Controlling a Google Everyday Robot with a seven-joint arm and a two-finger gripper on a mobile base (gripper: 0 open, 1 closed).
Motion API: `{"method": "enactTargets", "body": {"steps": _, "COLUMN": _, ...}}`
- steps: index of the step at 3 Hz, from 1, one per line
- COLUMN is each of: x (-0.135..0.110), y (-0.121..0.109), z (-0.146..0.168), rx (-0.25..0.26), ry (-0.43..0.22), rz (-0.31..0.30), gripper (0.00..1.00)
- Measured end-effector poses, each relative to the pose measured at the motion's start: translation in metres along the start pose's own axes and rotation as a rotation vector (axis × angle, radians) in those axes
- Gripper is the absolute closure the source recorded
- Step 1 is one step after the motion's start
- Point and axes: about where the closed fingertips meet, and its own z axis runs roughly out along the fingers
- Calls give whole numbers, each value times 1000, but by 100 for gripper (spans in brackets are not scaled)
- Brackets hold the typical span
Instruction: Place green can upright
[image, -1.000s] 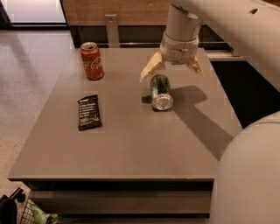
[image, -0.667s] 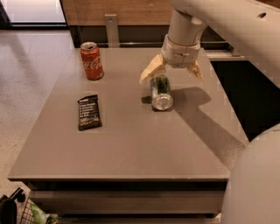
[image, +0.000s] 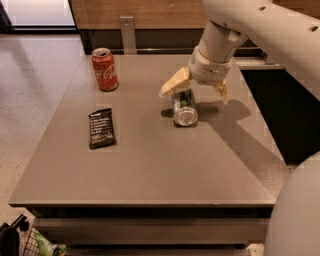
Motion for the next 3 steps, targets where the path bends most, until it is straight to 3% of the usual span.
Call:
{"method": "enactTargets", "body": {"steps": 1, "x": -1, "y": 5, "z": 8, "rx": 8, "ry": 7, "rz": -13, "gripper": 34}}
{"method": "enactTargets", "body": {"steps": 3, "x": -2, "y": 6, "z": 10, "rx": 7, "ry": 8, "rz": -14, "gripper": 80}}
